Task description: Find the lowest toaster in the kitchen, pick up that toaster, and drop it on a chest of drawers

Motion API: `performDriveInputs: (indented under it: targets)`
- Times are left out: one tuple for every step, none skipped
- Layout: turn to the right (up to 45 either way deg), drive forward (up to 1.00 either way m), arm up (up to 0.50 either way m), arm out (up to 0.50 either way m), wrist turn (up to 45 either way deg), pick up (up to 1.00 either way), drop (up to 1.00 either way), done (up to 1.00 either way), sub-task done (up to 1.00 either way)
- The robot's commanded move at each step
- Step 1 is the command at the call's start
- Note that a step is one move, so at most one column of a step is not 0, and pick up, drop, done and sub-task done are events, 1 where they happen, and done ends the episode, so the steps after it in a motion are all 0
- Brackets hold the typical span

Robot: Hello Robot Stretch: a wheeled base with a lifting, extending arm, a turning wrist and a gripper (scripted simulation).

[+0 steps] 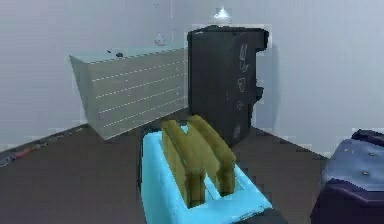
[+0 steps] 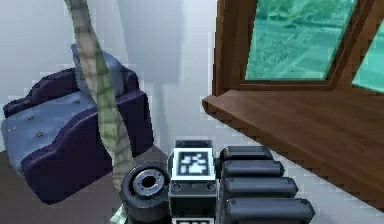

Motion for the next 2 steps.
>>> performDriveInputs:
  targets:
    - [-12.0,0.00,0.00,0.00,0.0,0.00,0.00,0.00,0.00]
    - [0.0,1.00,0.00,0.00,0.0,0.00,0.00,0.00,0.00]
